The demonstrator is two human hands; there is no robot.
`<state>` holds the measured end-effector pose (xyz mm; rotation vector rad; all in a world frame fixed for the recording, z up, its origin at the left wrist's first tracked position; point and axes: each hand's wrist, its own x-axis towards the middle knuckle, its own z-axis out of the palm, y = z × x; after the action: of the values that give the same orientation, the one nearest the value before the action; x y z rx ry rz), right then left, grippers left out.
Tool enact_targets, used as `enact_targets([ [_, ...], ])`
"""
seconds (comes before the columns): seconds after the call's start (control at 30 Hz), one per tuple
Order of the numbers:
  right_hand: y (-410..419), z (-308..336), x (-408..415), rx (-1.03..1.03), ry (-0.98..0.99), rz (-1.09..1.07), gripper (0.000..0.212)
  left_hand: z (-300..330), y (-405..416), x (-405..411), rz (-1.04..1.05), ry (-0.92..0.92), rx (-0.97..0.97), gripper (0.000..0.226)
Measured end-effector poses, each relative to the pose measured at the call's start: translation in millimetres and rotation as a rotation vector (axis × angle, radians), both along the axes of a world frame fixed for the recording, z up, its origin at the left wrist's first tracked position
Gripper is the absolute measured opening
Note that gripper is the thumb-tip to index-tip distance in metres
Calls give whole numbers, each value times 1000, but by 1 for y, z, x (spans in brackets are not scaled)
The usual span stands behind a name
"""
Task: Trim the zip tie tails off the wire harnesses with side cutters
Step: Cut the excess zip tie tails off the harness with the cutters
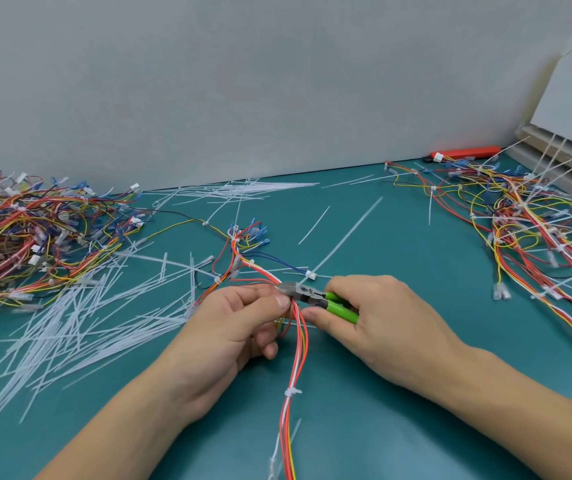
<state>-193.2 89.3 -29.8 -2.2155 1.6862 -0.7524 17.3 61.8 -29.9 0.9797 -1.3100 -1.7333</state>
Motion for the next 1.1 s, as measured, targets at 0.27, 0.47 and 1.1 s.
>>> enact_targets([
  [0.27,-2,-3,-1,-7,16,27,69,2,-2,4,-44,0,49,25],
  [0.47,-1,0,0,-31,-5,26,59,0,-4,5,-53,31,65,42],
  [1.1,-3,-3,-4,-24,-37,3,38,4,1,4,-116,-5,5,10],
])
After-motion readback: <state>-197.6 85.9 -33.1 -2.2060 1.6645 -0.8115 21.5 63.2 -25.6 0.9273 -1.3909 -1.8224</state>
